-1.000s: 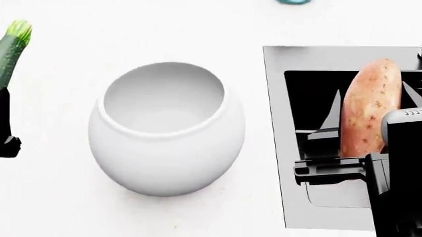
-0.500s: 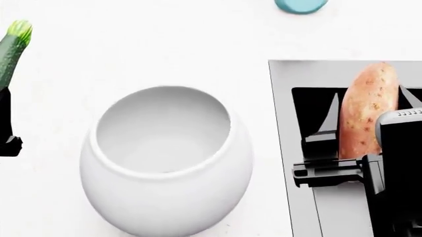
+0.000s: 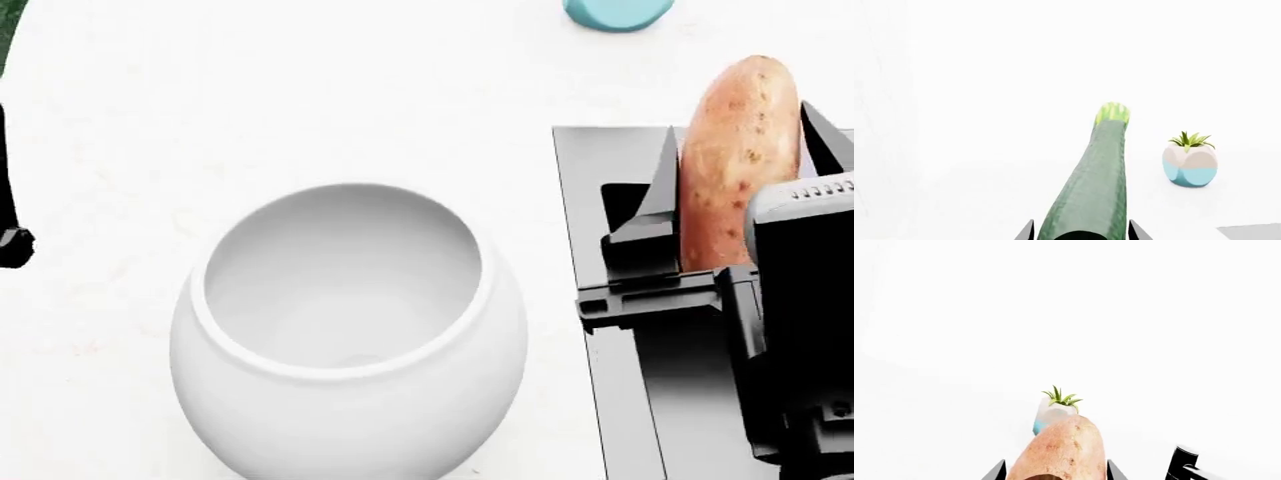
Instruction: There is a mixed pile of frozen fruits and vegetables on the counter. Locate all the frozen vegetables and place the items in a bowl on the counter. Take all the frozen fruits and defrost them in a running sink.
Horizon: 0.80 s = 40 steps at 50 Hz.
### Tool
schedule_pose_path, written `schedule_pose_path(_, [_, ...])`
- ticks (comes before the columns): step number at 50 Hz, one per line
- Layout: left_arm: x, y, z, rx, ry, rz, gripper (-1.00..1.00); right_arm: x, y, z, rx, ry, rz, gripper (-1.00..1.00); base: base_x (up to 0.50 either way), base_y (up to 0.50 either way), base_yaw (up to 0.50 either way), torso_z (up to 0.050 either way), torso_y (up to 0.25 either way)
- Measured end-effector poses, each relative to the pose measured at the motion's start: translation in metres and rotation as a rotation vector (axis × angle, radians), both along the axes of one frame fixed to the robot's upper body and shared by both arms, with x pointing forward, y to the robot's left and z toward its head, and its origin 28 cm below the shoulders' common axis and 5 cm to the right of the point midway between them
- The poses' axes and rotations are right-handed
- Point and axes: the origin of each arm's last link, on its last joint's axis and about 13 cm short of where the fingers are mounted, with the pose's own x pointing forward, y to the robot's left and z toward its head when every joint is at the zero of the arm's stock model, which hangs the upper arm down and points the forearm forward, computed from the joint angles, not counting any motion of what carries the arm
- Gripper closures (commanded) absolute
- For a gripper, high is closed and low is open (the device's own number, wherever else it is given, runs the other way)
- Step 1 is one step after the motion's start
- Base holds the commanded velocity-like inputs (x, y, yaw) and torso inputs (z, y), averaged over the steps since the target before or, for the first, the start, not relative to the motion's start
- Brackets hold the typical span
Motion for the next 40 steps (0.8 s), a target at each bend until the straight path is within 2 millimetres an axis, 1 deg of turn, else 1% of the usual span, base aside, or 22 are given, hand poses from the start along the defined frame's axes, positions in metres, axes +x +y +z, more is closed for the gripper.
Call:
schedule_pose_path(9, [-0.005,0.006,-0.004,0.003,0.120,0.043,1.00,-0.001,-0.002,0.011,-0.022,0.111,-0.013,1.00,0.00,0.00,0.00,0.000,0.000])
schedule_pose_path(15, [-0.008,0.008,-0.005,-0.020,0.163,0.061,1.00,0.001,-0.003,0.027,-0.045,0.145,0.020,1.00,0.00,0.00,0.00,0.000,0.000])
schedule_pose_path(19, [-0.009,0.010,-0.006,-0.033,0.182,0.071,1.00,0.005,-0.004,0.046,-0.061,0.154,0.039,1.00,0.00,0.00,0.00,0.000,0.000])
schedule_pose_path(25, [-0.011,0.011,-0.006,-0.045,0.203,0.080,1.00,0.009,0.002,0.078,-0.129,0.190,0.125,1.00,0.00,0.00,0.00,0.000,0.000])
schedule_pose_path(33, [-0.011,0.012,-0.007,-0.050,0.224,0.083,1.00,0.009,0.023,0.118,-0.228,0.227,0.279,1.00,0.00,0.00,0.00,0.000,0.000])
schedule_pose_path(40, [-0.011,0.011,-0.009,-0.048,0.238,0.082,1.00,0.012,0.039,0.142,-0.244,0.294,0.393,1.00,0.00,0.00,0.00,0.000,0.000])
